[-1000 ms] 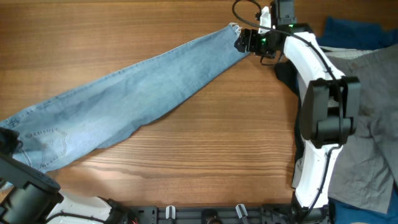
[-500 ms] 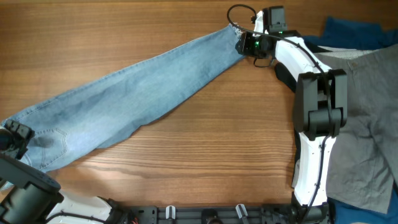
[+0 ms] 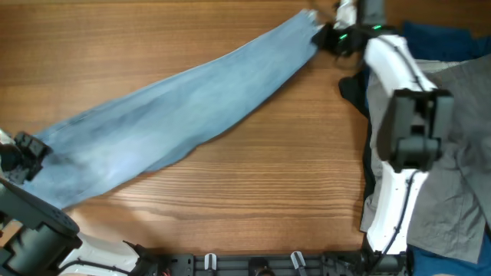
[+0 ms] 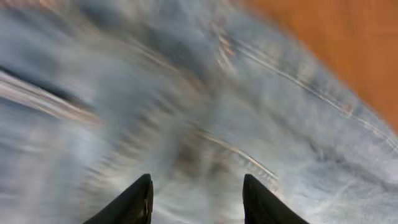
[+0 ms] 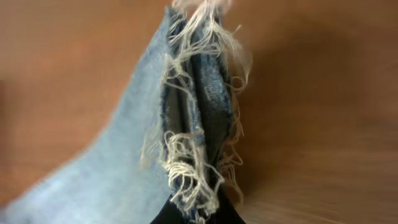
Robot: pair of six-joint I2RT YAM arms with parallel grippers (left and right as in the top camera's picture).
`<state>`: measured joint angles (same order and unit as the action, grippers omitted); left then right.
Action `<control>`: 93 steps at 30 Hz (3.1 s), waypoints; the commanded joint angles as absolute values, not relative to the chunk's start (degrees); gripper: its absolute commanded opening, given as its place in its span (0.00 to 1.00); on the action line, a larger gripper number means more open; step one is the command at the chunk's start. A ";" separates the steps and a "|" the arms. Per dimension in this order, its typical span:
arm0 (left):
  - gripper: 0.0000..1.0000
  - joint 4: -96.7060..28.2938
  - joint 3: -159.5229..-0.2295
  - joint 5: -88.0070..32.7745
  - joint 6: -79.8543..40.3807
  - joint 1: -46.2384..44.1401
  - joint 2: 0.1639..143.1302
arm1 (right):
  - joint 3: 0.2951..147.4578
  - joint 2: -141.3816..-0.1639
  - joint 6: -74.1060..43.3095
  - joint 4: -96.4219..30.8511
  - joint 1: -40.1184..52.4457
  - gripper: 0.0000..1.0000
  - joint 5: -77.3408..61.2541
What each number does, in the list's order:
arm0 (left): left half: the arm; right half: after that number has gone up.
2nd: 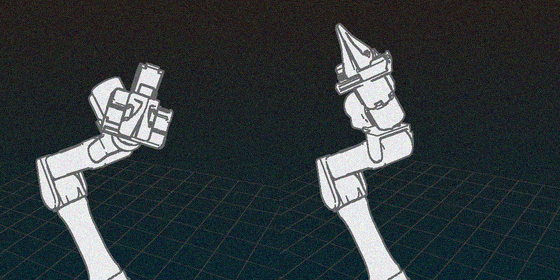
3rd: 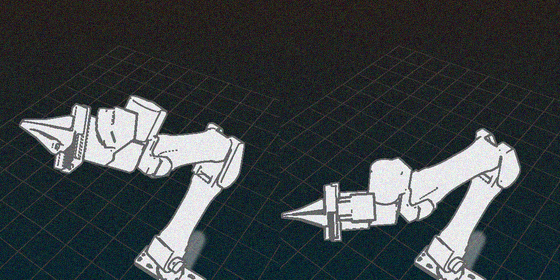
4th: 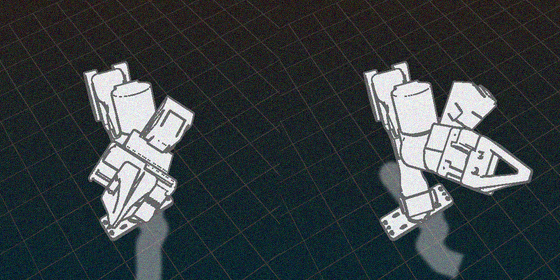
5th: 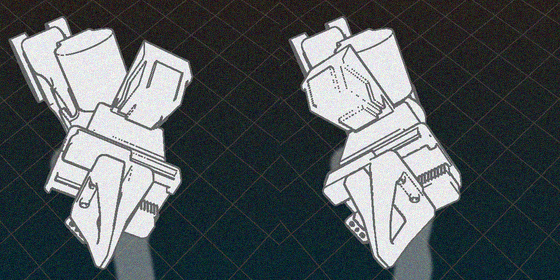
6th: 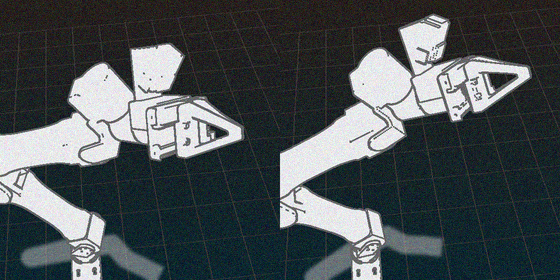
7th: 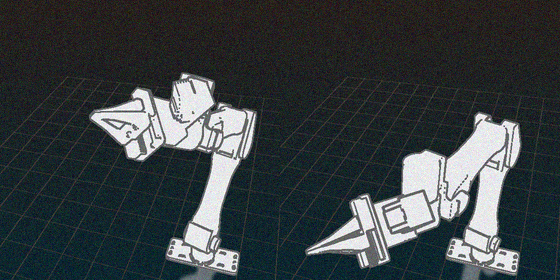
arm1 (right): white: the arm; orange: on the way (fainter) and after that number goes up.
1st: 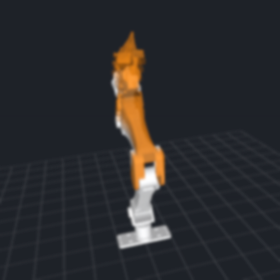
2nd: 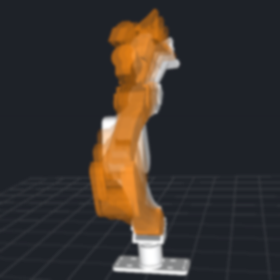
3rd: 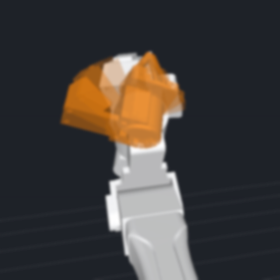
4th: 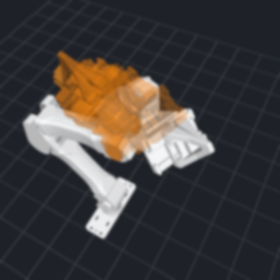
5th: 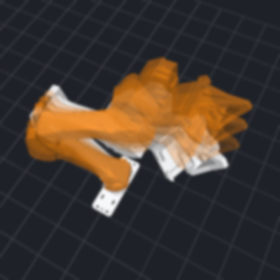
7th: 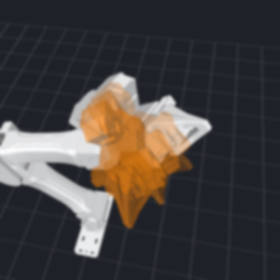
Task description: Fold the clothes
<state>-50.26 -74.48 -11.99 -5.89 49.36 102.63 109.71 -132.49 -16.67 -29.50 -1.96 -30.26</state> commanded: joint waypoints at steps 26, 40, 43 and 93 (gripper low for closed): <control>0.53 -62.74 -84.33 -14.15 -4.97 45.47 92.88 | 113.14 -124.09 -10.90 -32.47 47.31 0.04 -16.51; 0.54 -63.20 -84.33 -16.75 -4.97 45.47 92.88 | 113.14 -131.81 -14.81 -18.70 55.18 0.38 -24.47; 0.54 -62.78 -84.33 -17.15 -4.97 45.47 92.88 | 113.14 -130.85 -6.94 -19.31 55.27 0.52 -30.44; 0.04 -43.05 -60.05 -25.71 16.03 32.53 116.68 | 109.86 -141.49 -14.11 -54.72 24.12 0.04 -23.00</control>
<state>-40.45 -64.23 -26.96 15.51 34.13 111.24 110.72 -138.04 -13.65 -53.39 23.73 -23.57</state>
